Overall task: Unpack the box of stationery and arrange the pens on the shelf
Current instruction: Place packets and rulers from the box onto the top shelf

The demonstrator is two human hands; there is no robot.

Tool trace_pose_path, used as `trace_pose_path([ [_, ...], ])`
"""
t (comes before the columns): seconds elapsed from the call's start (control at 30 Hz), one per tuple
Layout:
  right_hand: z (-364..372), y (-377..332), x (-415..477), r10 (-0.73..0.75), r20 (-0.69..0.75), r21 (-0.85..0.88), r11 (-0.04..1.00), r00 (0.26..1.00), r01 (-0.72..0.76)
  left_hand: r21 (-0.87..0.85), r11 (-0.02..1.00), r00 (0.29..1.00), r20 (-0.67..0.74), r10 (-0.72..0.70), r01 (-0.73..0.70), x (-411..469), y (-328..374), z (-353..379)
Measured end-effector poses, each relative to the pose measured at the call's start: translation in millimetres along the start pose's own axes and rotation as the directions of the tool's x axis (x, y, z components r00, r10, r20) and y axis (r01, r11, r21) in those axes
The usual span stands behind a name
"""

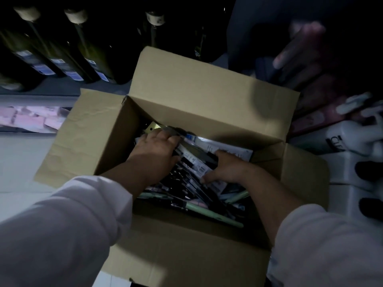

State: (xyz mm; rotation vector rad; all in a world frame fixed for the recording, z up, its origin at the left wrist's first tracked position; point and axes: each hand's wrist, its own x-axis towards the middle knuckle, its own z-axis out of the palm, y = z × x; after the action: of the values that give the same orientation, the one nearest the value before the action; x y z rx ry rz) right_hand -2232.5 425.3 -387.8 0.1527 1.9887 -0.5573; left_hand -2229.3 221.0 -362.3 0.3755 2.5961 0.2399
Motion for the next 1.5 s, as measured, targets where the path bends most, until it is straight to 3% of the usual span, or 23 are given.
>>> trace_pose_path([
  [0.2, 2, 5, 8, 0.057, 0.15, 0.335, 0.936, 0.987, -0.105, 0.043, 0.994, 0.994, 0.054, 0.1, -0.103, 6, -1, 7],
  [0.33, 0, 7, 10, 0.132, 0.173, 0.523, 0.827, 0.976, -0.204, 0.083, 0.987, 0.988, 0.091, 0.127, -0.135, 9, 3, 8],
  [0.43, 0, 9, 17, 0.147, 0.107, 0.47, 0.864, 0.983, -0.18, 0.085, 0.986, 0.987, 0.081, 0.138, -0.144, 11, 2, 9],
  [0.67, 0, 7, 15, 0.136, 0.201, 0.47, 0.855, 0.97, -0.217, 0.071, 0.99, 0.992, 0.044, 0.121, -0.124, 8, 1, 14],
  [0.97, -9, 4, 4, 0.015, 0.108, 0.321, 0.946, 0.994, -0.049, 0.017, 0.994, 0.994, -0.013, 0.11, -0.109, -4, -1, 12],
  [1.1, -19, -4, -11, -0.066, 0.029, 0.19, 0.98, 0.997, 0.059, -0.126, 0.988, 0.996, -0.021, 0.086, -0.088, -11, 3, 3],
  [1.2, -22, -7, -23, -0.102, 0.022, 0.189, 0.977, 0.995, 0.096, -0.179, 0.98, 0.994, -0.079, 0.071, -0.084, -10, 6, -5],
  [1.3, -26, -9, -39, -0.134, 0.023, 0.246, 0.961, 0.991, 0.124, -0.08, 0.987, 0.985, -0.121, 0.126, -0.136, -9, 7, -14],
  [1.5, -26, -19, -58, -0.198, 0.07, 0.272, 0.947, 0.978, 0.172, 0.189, 0.968, 0.981, -0.073, 0.181, -0.165, -12, 10, -33],
])
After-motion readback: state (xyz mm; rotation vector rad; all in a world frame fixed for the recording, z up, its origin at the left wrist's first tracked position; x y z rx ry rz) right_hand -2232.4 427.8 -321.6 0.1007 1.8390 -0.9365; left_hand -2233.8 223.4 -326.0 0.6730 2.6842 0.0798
